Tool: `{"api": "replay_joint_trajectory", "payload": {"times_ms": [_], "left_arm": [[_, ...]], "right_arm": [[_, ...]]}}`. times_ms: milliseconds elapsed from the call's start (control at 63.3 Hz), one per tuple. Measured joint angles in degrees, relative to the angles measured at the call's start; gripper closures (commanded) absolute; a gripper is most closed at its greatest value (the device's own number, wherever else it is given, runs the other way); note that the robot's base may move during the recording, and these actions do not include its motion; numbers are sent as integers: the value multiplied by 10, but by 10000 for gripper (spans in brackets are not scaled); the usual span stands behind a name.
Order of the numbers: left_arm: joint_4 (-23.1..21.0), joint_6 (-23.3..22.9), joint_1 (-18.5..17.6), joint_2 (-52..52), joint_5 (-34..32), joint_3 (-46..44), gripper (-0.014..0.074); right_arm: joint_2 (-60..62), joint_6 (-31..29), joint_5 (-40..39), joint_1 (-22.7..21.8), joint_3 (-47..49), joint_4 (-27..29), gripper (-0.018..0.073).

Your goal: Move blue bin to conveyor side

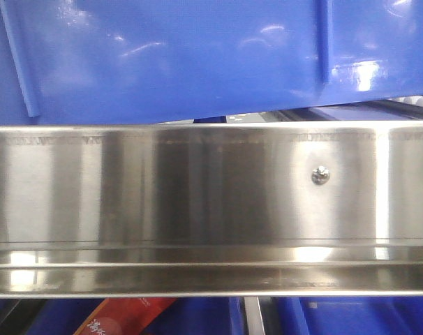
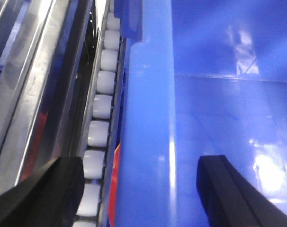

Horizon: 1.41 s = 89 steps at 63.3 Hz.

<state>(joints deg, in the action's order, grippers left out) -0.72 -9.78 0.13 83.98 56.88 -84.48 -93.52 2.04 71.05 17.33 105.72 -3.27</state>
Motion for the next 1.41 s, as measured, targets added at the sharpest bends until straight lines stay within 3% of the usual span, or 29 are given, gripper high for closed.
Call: {"api": "replay_joint_trajectory", "payload": {"times_ms": [332,442,585,743,838,1122,1406], "left_arm": [[-5,6,0,0,9,-1,200],[-5,6,0,0,9,-2,241],[-13,6,0,0,5,-4,389],[-8,7,1,0,2,-6,637],[-7,7,1,0,2,-6,602],[-6,7,1,0,10,-14,616],[-4,7,1,9,81,-83,616]], "right_arm": [[-1,0,0,0,0,0,637],[-2,0,-1,0,0,0,637],[-2,0,-2,0,0,1,637],[-2,0,-3,0,0,1,637],[-3,0,-5,0,0,1,637],[-3,0,-3,0,1,1,637],[4,23,24,0,30,1,638]]}}
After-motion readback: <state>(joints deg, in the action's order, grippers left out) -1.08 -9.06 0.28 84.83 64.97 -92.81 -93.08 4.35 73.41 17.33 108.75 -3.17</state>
